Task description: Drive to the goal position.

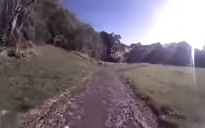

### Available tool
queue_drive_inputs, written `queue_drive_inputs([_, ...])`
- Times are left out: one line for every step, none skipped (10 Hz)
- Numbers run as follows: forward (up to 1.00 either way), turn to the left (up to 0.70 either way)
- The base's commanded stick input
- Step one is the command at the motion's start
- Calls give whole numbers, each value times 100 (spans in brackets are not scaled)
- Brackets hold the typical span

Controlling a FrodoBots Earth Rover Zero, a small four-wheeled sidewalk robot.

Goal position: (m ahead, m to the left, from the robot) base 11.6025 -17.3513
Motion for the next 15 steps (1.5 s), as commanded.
queue_drive_inputs([100, -8])
queue_drive_inputs([100, 0])
queue_drive_inputs([100, 0])
queue_drive_inputs([100, 0])
queue_drive_inputs([100, 0])
queue_drive_inputs([100, 0])
queue_drive_inputs([100, 0])
queue_drive_inputs([100, 0])
queue_drive_inputs([100, -32])
queue_drive_inputs([100, -38])
queue_drive_inputs([100, -19])
queue_drive_inputs([100, -7])
queue_drive_inputs([100, 0])
queue_drive_inputs([100, 0])
queue_drive_inputs([100, 0])
